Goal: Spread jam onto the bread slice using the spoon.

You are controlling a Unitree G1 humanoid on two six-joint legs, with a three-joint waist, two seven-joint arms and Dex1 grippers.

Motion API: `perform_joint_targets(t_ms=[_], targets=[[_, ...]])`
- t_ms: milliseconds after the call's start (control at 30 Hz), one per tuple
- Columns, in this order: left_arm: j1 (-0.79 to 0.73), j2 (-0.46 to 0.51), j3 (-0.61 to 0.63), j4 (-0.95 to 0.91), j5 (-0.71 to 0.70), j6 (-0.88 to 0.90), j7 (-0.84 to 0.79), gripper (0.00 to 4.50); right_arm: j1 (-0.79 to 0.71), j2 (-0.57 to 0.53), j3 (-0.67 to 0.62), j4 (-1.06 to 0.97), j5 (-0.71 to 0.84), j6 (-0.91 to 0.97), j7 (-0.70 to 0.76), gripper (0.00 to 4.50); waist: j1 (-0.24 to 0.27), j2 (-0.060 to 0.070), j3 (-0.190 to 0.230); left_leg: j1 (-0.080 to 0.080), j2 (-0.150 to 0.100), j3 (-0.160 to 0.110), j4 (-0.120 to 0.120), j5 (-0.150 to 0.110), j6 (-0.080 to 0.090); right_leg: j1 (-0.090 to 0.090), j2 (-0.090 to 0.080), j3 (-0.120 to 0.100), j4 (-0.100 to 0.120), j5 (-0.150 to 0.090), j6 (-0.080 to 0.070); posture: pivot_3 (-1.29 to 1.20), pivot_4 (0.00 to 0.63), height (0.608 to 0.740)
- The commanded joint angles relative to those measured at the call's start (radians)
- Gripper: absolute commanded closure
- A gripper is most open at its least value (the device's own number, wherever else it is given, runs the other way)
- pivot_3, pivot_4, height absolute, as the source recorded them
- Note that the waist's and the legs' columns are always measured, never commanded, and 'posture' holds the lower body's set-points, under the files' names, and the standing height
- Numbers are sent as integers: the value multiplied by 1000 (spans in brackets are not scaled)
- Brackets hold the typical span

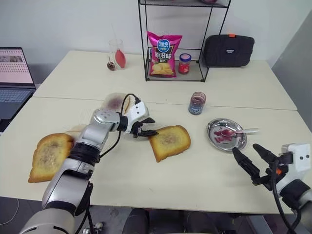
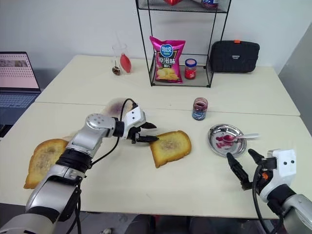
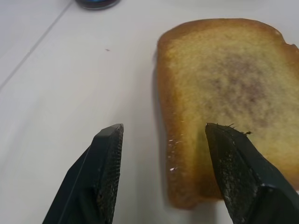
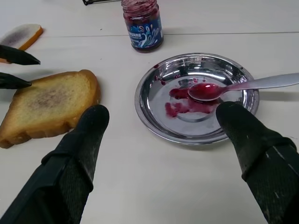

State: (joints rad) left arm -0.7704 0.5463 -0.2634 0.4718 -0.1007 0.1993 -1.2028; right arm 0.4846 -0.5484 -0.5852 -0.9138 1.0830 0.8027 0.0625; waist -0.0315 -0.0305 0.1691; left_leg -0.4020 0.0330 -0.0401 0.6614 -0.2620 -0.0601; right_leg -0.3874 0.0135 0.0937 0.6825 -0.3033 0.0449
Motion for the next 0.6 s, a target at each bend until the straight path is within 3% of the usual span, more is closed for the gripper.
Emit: perform_joint_targets(t_ms=[33,200,433,600], targets=[[15,34,75,-266,-163,180,-93,893,29,89,-125,126,124,-58,-119,0,3,0,0,-1,1,0,0,0,0,0,0,-1,-1,0,0,0,150,740],[76,-16,60,-448,-240,274,-71,23,-154,132,-92,350,285,-79,-229,0,-5,2,0,2,0,2,0,0,0,1,-1,2,-1,0,0,0,150,740],[115,-71,52,-541,-259,327,-2,23,-383,129,-54,566,375,-87,-251,0,-10,8,3,2,0,3,-1,3,5,1,0,3,0,2,4,0,150,740],[135,-76,48,-569,-266,341,18,23,-479,114,-21,687,332,-86,-220,0,-10,8,3,2,0,4,-1,3,5,0,0,4,-1,3,3,0,150,740]])
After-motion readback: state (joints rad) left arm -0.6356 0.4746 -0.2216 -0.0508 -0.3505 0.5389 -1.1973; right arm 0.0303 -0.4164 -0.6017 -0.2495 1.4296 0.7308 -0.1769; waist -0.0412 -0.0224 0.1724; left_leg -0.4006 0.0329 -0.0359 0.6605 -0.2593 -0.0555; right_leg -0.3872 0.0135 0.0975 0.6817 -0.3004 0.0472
